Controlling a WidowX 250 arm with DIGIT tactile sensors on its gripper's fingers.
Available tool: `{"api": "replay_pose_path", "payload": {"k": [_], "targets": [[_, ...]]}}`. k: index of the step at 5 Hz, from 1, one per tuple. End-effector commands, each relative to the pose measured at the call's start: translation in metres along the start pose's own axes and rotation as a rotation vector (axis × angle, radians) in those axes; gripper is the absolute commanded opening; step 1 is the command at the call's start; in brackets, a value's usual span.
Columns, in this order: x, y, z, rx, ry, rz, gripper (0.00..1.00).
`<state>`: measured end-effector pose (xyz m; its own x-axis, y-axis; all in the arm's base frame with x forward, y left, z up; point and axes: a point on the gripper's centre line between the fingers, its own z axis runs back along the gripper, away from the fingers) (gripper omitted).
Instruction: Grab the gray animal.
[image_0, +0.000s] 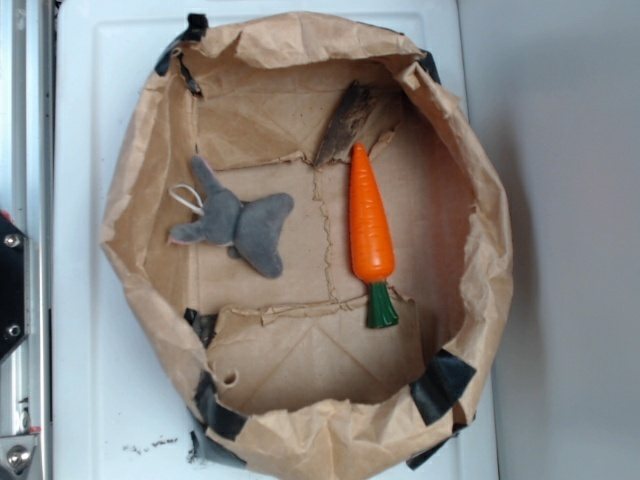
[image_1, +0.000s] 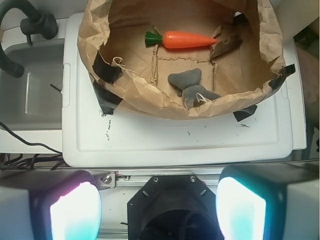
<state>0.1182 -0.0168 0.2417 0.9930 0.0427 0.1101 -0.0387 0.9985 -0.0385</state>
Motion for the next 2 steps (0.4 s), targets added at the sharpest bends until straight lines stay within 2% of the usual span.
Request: {"api": "replay_pose_path", "payload": {"k": [1, 2], "targets": [[0.0, 0.0, 0.0, 0.0, 0.0, 0.0, 1.0], [0.049, -0.001, -0.011, -0.04, -0.002, -0.003, 1.0]]}}
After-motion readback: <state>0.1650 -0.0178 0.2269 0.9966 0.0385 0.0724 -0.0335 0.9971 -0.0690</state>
